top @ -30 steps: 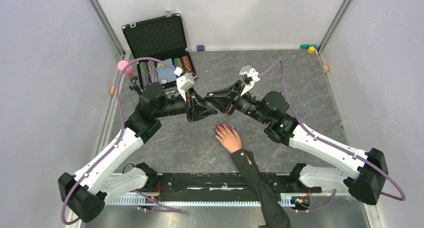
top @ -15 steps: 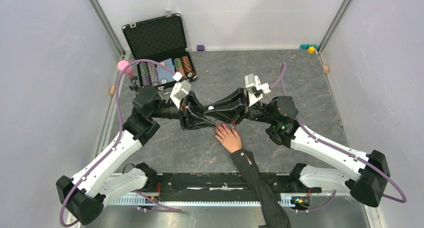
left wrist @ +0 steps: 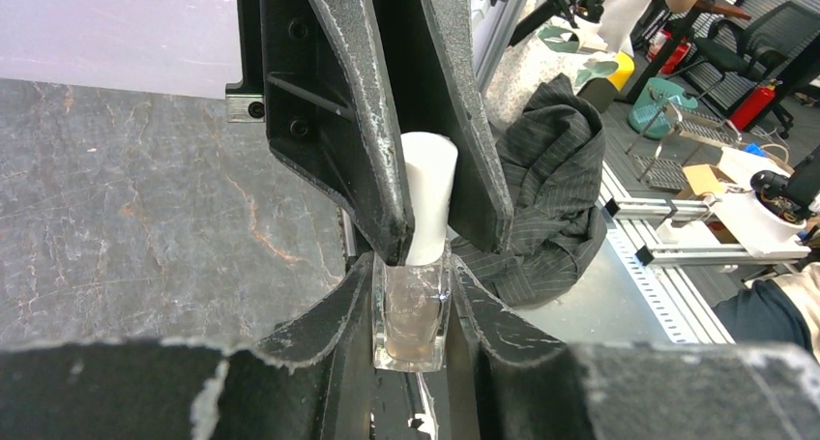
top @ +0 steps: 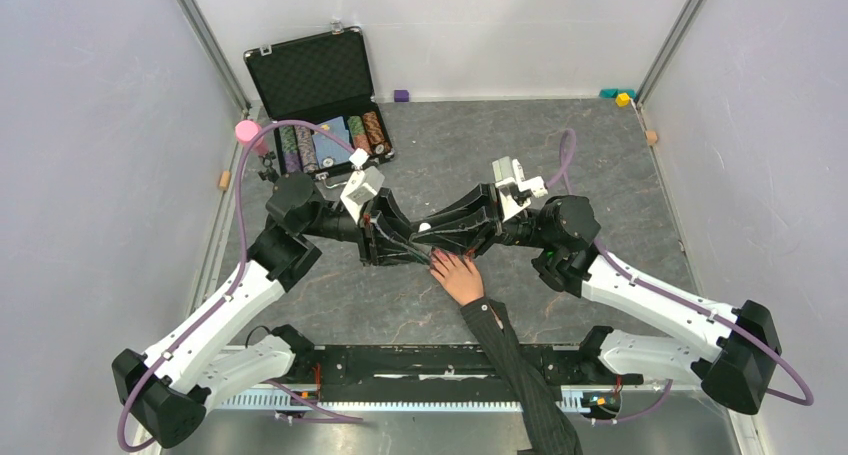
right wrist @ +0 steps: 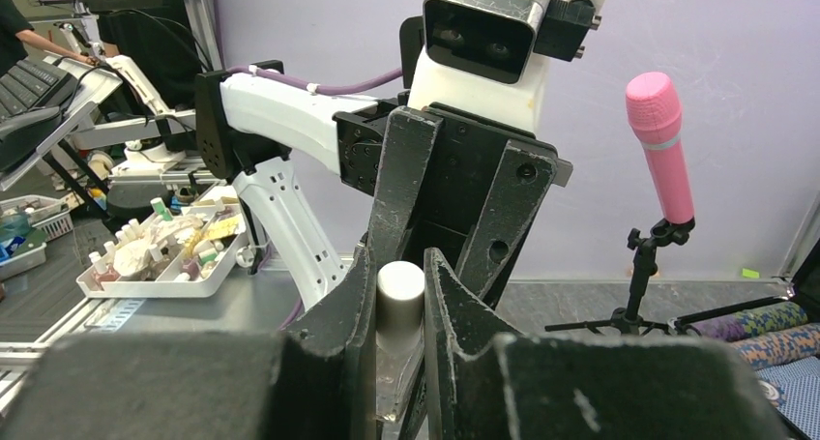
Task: Paint the nails
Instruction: Unscrew the nail polish bottle.
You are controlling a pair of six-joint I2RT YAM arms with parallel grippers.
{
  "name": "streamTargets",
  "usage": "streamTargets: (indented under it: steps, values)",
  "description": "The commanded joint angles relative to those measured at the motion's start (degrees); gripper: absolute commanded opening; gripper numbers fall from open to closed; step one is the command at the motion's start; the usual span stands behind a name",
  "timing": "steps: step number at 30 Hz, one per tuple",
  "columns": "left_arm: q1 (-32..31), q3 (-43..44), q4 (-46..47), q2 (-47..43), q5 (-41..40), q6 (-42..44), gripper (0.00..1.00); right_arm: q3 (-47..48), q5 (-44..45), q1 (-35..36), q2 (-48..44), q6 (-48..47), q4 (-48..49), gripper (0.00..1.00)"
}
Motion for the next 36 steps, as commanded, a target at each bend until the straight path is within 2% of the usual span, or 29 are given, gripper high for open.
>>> streamTargets:
  steps: [1,3,8,11,15,22,25,31,36]
  values:
    - [0.19,0.65,2.38,-0.74,-2.89,-4.53,0.02,-1.08,-0.98,0.39,-0.99,-4.51,-2.14,0.0]
    - [0.13,0.85,0.58,-0.85,-5.18,-3.24,0.02,-0.76,1.65,0.42,-1.31,-5.41,-4.28,0.03]
    - [0.15,1.21,-3.97,-1.81,-11.47,0.38,0.02,-0.95,9.51,0.39,-3.11,-7.2,-9.27,0.47]
    - [0.2,1.76,-6.96,-2.32,-15.24,2.72,0.02,-0.88,15.96,0.39,-4.3,-7.56,-12.75,0.67]
    - [0.21,2.9,-11.82,-2.39,-21.24,5.67,0.02,-0.79,21.06,0.39,-5.97,-7.49,-15.97,0.78]
    - [-0.22,3.18,-20.07,-1.75,-37.1,8.36,0.02,-0.92,27.22,0.39,-7.65,-6.88,-18.74,0.82]
    - [-0.24,3.55,-21.97,-1.64,-41.52,8.54,0.02,-0.92,31.26,0.39,-8.39,-4.71,-20.19,0.81]
    - [-0.22,4.41,-24.54,-0.35,-44.16,8.62,0.02,0.82,38.1,0.39,-7.09,-1.13,-26.16,0.76]
    - [-0.23,4.61,-25.09,0.37,-44.11,8.45,0.02,6.23,40.91,0.39,-2.05,-0.05,-34.68,0.67]
